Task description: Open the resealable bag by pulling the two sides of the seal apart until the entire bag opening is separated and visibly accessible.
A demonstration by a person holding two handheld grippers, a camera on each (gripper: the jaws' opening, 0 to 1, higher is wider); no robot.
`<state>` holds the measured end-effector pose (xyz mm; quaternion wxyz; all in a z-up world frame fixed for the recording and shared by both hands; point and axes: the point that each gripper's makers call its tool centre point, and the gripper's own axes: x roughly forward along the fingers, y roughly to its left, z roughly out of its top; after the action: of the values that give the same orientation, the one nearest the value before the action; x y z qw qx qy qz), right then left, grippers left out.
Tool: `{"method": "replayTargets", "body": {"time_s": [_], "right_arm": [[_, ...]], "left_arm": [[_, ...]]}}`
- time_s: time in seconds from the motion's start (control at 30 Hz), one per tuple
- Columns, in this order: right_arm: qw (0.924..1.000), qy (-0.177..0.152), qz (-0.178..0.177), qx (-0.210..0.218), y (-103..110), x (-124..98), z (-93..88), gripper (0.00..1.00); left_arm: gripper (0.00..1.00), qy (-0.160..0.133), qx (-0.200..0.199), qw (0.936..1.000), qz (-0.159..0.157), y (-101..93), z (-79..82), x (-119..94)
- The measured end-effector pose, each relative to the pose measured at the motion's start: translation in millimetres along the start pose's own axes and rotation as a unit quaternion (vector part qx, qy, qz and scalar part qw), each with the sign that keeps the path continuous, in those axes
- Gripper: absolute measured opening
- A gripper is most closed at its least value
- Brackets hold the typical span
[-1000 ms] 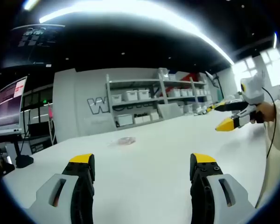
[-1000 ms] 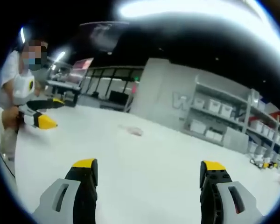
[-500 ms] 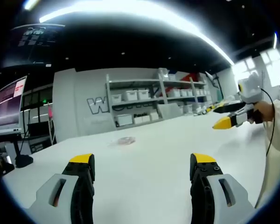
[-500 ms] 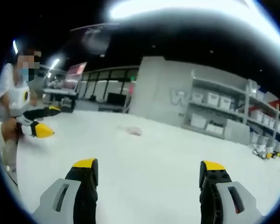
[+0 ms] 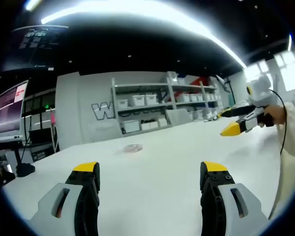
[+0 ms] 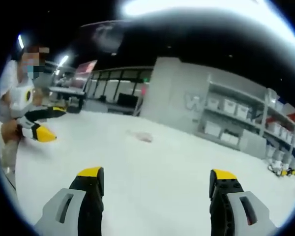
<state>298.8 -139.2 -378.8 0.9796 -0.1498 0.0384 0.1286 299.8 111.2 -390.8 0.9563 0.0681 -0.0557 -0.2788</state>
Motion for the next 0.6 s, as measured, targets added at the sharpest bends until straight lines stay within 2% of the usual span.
{"method": "replayTargets", "body": {"time_s": [0.2, 0.33, 0.5, 0.6], "right_arm": [[0.9994, 0.005, 0.006, -0.033, 1.2, 6.4, 3.4, 0.90], [0.9959, 0.022, 0.005, -0.088, -0.9, 12.4, 0.7, 0.90], [0.9948, 0.025, 0.021, -0.096, 2.6, 18.4, 1.7, 0.90], [0.9925, 0.027, 0.027, -0.116, 4.2, 22.8, 1.0, 0.90]], "left_arm": [[0.83, 0.001, 0.000, 1.0000, -0.001, -0.1, -0.3, 0.3], [0.83, 0.001, 0.001, 1.0000, -0.001, -0.2, -0.6, 0.6], [0.83, 0.002, 0.001, 1.0000, 0.000, 0.1, -0.8, 0.8], [0.83, 0.002, 0.002, 1.0000, 0.000, 0.1, -1.2, 0.8]]}}
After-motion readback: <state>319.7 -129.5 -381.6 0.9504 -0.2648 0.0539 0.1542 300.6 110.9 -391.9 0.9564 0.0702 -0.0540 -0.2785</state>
